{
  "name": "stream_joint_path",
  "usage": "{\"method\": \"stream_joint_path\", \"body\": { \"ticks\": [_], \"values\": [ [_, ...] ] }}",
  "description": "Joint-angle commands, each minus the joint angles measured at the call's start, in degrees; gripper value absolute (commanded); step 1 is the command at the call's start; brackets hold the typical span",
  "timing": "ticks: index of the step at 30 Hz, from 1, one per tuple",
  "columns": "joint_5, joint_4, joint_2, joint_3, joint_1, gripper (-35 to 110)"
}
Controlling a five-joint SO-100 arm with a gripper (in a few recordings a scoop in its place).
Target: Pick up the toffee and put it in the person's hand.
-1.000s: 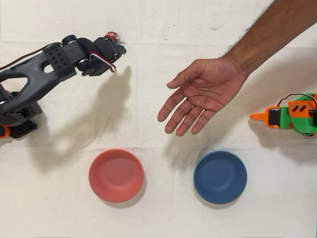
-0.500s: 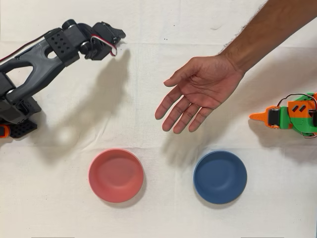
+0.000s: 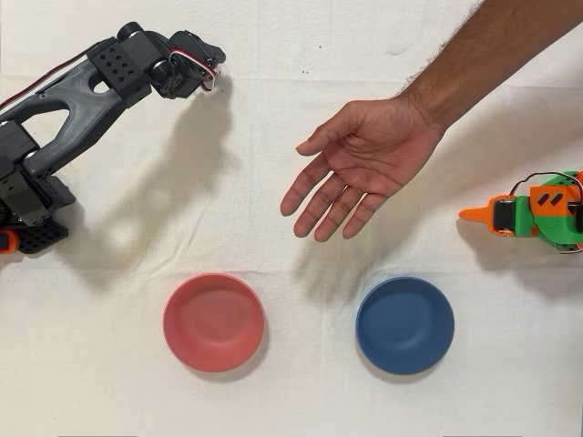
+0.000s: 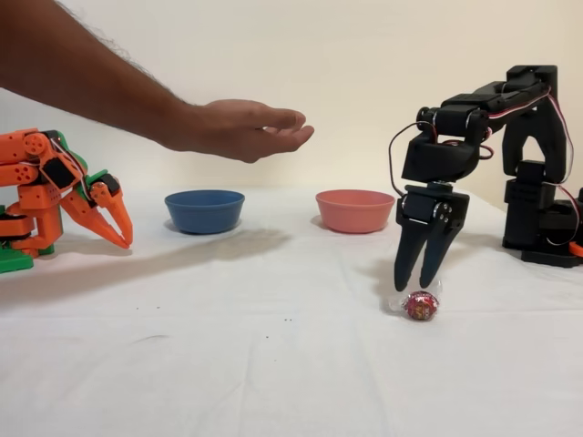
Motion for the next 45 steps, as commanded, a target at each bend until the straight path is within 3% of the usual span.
{"method": "stream_joint_path", "body": {
  "ticks": [1,45],
  "values": [
    [1.1,0.6,1.4,-2.5,-1.5,25],
    [13.0,-6.5,-0.2,4.4,-3.7,22]
  ]
}}
